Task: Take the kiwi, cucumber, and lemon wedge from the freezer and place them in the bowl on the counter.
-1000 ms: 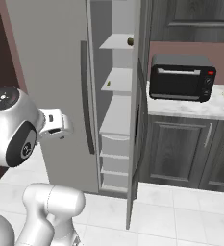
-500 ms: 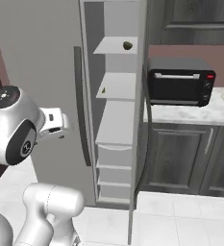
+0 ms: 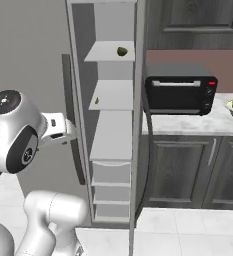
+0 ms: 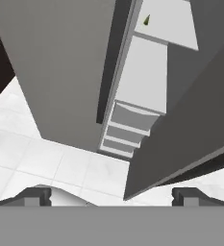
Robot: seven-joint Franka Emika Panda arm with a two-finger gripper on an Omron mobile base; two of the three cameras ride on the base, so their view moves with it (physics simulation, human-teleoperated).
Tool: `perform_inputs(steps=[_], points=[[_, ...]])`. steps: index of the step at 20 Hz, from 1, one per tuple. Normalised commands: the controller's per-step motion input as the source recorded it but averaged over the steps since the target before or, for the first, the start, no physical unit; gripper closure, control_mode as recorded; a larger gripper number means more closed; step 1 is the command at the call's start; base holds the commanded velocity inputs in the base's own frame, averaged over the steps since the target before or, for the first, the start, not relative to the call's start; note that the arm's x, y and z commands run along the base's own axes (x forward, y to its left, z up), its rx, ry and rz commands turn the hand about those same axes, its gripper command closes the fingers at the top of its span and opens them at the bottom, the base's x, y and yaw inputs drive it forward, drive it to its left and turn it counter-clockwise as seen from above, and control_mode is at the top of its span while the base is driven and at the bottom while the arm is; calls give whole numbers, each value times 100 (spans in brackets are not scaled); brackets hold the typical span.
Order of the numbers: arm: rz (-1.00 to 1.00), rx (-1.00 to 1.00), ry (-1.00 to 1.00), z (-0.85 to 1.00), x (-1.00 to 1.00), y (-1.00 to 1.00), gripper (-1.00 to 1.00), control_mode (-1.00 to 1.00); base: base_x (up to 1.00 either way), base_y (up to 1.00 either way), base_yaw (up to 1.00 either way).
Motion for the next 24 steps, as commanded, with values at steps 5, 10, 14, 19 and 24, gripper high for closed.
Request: perform_inputs(steps=[5,10,14,19,24], points=[[0,0,0,0,0,0,-100,100,70,6,-10],[0,0,0,0,0,0,-100,100,73,5,0],[0,0,0,0,0,0,-100,100,46,-20,24],[0,0,0,0,0,0,-100,100,6,-43,31],[0,0,0,0,0,0,-100,100,0,-28,17]])
